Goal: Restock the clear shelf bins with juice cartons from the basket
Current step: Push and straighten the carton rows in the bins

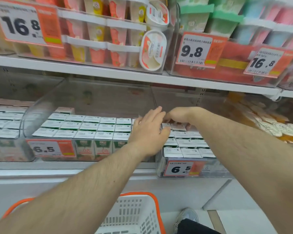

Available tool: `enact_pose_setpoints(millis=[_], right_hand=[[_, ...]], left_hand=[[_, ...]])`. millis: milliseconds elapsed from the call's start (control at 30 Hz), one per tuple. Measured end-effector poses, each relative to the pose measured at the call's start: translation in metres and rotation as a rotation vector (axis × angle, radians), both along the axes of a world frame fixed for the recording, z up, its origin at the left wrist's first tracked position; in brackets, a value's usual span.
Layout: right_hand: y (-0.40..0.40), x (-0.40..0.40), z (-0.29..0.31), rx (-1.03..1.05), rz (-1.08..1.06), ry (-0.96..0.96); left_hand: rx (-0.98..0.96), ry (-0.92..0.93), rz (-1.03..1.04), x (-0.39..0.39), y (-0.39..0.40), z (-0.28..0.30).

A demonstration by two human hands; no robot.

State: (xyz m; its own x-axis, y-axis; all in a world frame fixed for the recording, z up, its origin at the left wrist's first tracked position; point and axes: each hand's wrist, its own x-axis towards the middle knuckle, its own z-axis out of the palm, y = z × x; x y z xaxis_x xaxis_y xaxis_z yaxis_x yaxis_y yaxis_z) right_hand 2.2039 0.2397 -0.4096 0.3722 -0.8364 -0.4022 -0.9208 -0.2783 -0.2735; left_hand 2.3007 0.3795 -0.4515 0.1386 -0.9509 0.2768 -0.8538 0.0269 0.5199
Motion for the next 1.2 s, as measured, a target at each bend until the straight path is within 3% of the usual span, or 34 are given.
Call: enact_pose_setpoints(millis=[267,400,467,567,667,1200], right_hand=[[-0.02,0.01,-0.006,0.209,0.012,0.025],[-0.032,0.003,-0.012,0.369,0.011,-0.053],[-0.041,-0.01,-0.011,0.293,-0.064,-0.107],[-0.047,-0.038,-0.011,0.141,-0.113,0.032],[-0.044,-0.055,-0.017,0.152,-0.102,0.16],[-0.045,-0.105,0.004,-0.004,-0.186,0.281]], left_hand=[[-0.067,0.059,0.07,-0.007,-0.005,-0.011],[-0.081,0.066,0.068,-0.008,-0.004,-0.013],[-0.073,0.068,0.073,-0.008,-0.005,-0.012],[-0.069,0.069,0.084,-0.009,-0.004,-0.013],[-0.078,0.068,0.093,-0.009,-0.005,-0.015],[-0.069,0.086,0.096,-0.011,-0.002,-0.013]])
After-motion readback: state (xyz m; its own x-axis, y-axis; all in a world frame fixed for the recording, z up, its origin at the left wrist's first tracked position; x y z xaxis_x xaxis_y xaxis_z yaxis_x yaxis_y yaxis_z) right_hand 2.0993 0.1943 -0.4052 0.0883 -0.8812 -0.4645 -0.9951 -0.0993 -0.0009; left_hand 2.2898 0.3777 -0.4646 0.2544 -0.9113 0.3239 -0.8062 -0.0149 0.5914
